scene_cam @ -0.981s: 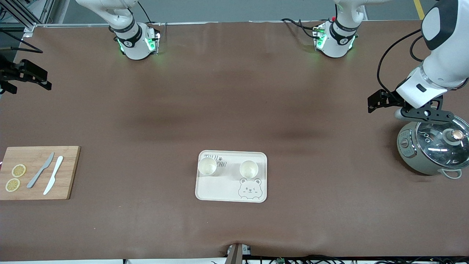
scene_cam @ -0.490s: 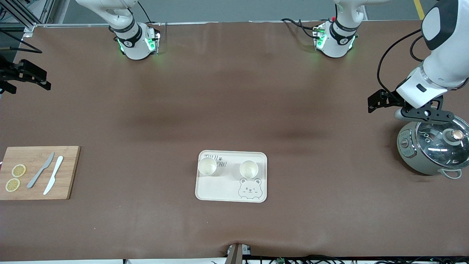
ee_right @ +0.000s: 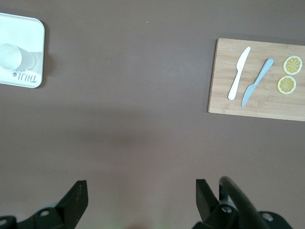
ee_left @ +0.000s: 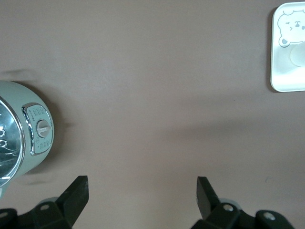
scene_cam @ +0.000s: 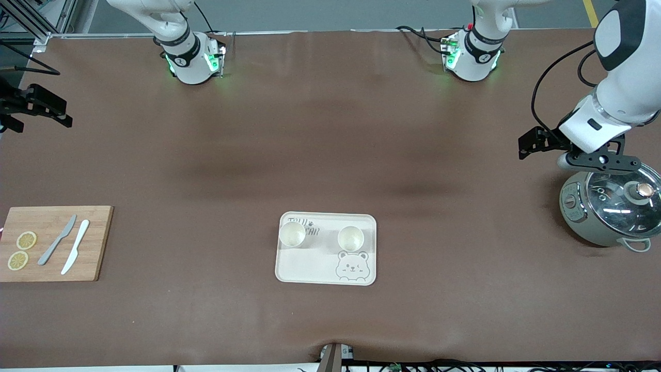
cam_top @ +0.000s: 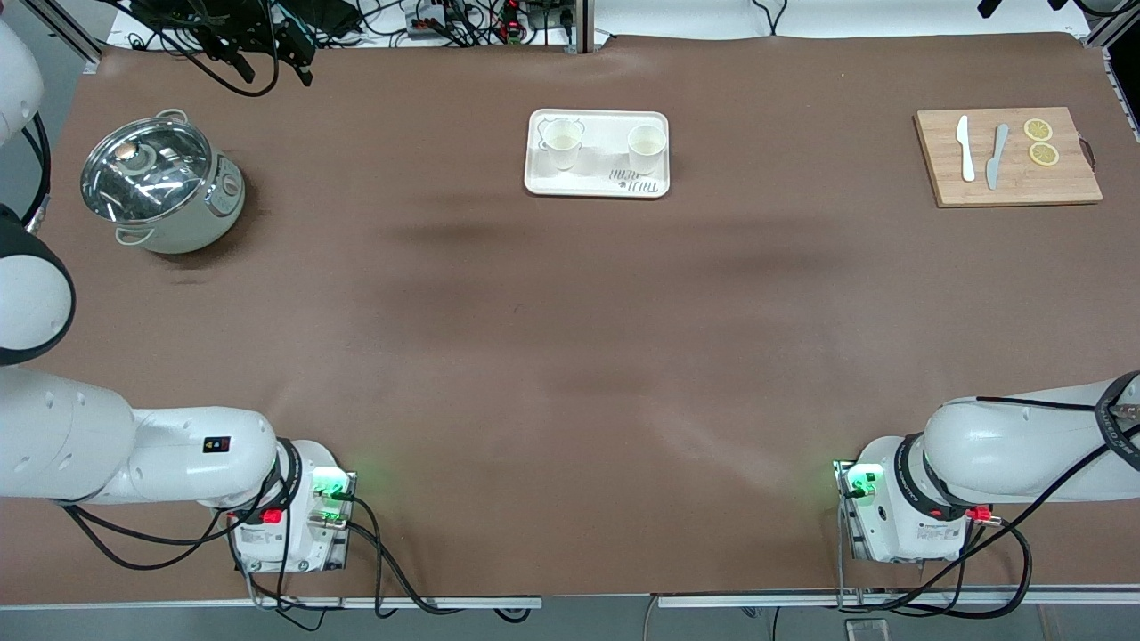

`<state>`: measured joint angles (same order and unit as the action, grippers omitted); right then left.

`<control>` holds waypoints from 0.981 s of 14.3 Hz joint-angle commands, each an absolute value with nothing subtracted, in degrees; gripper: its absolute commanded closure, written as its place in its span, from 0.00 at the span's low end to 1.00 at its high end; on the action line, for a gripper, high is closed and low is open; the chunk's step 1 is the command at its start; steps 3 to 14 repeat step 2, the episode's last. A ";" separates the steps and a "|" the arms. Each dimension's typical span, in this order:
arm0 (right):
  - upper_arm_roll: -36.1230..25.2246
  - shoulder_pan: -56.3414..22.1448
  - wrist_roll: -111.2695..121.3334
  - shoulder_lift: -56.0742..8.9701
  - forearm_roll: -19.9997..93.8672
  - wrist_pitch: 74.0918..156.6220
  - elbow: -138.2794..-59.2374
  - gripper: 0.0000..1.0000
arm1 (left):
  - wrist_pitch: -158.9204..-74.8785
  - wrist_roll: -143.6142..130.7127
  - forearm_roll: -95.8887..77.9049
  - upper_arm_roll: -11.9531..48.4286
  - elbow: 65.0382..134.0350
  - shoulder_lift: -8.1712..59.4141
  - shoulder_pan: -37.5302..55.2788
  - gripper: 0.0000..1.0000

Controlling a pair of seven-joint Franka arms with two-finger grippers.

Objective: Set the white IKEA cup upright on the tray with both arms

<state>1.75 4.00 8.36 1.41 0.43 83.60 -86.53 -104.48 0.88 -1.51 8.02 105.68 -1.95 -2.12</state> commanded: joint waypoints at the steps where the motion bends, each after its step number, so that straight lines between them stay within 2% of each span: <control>1: 2.37 5.01 9.14 2.37 1.32 84.02 -87.45 0.00 | -104.33 0.09 -2.29 8.26 105.82 -2.81 -2.37 0.00; 14: 2.37 5.18 9.14 2.37 1.32 84.02 -87.45 0.00 | -104.33 -0.26 -2.29 8.26 105.82 -2.81 -2.37 0.00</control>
